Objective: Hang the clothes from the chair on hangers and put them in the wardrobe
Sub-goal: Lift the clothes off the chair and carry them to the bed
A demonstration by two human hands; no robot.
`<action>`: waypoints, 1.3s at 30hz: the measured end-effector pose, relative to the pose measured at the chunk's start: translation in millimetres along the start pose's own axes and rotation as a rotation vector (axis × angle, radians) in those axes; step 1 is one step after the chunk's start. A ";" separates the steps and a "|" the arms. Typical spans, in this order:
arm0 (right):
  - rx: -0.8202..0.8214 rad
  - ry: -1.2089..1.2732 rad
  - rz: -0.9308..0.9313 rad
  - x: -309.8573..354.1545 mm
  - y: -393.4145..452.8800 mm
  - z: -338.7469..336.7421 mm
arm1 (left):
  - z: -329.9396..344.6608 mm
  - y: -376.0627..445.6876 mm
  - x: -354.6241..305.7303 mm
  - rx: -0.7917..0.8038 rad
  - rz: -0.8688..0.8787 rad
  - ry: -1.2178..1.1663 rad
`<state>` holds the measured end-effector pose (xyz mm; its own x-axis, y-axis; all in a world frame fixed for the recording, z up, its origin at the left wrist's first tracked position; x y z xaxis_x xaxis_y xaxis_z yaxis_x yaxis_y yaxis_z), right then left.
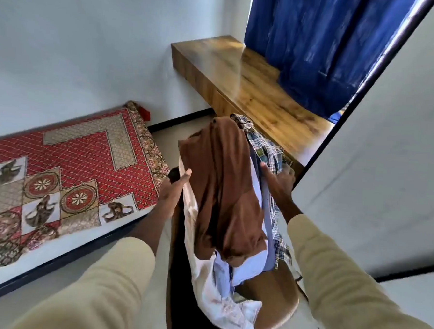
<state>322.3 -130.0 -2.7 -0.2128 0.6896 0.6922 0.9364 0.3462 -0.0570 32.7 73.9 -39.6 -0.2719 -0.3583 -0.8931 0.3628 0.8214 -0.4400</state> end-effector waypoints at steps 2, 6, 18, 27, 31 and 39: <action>0.106 0.057 0.108 -15.5 32.4 4.2 | 11.7 11.9 0.2 -0.048 -0.058 -0.088; 0.351 0.336 0.244 -33.5 66.8 34.0 | 31.1 48.0 21.7 -0.083 -0.069 -0.165; 0.553 0.350 0.268 -52.4 105.4 85.5 | 80.4 36.2 34.5 -0.261 -0.143 -0.344; 0.512 0.308 0.370 -60.9 84.5 94.2 | 87.5 51.8 37.8 -0.039 -0.200 -0.380; 0.674 0.384 0.353 -60.9 83.6 94.8 | 77.3 79.3 67.6 0.001 -0.224 -0.245; 0.810 0.448 0.388 -76.0 72.9 110.6 | 82.1 54.9 31.8 -0.013 -0.210 -0.270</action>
<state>375.9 -86.8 -139.0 0.3477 0.6013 0.7194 0.4112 0.5917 -0.6934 117.1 71.2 -99.8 -0.0931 -0.6235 -0.7763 0.3115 0.7223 -0.6175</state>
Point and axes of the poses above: each hand's wrist, its own y-axis towards the middle knuckle, its own z-axis out of the palm, x = y × z, the point moved 9 cm from there along y, towards the middle knuckle, and after that the axes turned 6 degrees about -y, right-handed, at the moved point
